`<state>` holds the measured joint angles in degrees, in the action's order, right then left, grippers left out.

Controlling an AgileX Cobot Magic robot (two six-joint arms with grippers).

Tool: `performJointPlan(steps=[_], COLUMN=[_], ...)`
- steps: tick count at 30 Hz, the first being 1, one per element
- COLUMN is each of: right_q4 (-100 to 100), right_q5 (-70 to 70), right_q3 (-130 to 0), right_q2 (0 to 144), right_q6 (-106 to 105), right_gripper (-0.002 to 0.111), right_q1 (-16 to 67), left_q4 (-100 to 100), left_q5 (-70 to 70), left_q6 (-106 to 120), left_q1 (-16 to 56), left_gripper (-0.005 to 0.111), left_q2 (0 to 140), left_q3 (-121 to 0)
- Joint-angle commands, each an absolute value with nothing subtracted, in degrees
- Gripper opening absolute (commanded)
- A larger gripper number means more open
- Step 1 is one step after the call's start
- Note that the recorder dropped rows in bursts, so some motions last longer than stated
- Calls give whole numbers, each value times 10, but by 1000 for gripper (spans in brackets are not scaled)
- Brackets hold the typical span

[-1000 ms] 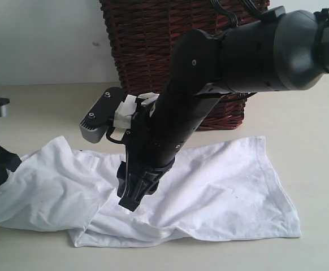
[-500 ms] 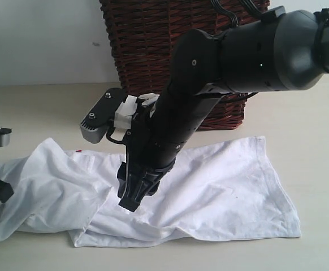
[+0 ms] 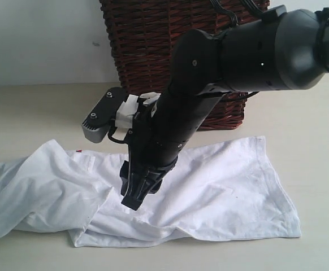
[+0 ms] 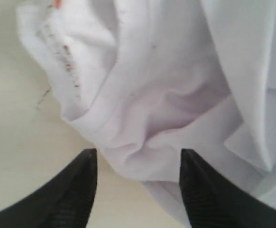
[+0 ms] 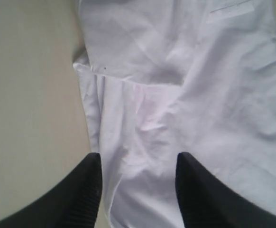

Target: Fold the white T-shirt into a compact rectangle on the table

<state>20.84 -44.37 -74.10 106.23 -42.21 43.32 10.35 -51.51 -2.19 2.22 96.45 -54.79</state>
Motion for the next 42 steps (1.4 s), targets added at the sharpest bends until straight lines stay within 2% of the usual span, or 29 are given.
performJointPlan(steps=[1,8,13,23,28,33,42], right_q4=[175,81,65,67,67,69,69], right_q5=[-437,-443,-458,-462,-462,-460,-461], right_q3=[-741,-741,-741,-741,-741,-741,-741], right_q2=[1022,895,795,708,710,718,723], right_q6=[-374,-251,-223,-223,-223,-224,-227], right_gripper=[48,48,48,48,48,48,48], right_q1=[432,432,432,432,432,432,432], left_q4=[97,-107,-234,-181,-157,-127,-232], left_q5=[-501,-455,-460,-483,-521,-478,-550], left_q6=[-61,94,212,214,221,230,328], left_q1=[-42,-148,-183,-184,-184,-184,-184], left_gripper=[59,59,59,59,59,60,60], left_q2=[966,1015,1064,1139,1122,1104,1162], left_q3=[-552,-554,-566,-596,-646,-649,-642])
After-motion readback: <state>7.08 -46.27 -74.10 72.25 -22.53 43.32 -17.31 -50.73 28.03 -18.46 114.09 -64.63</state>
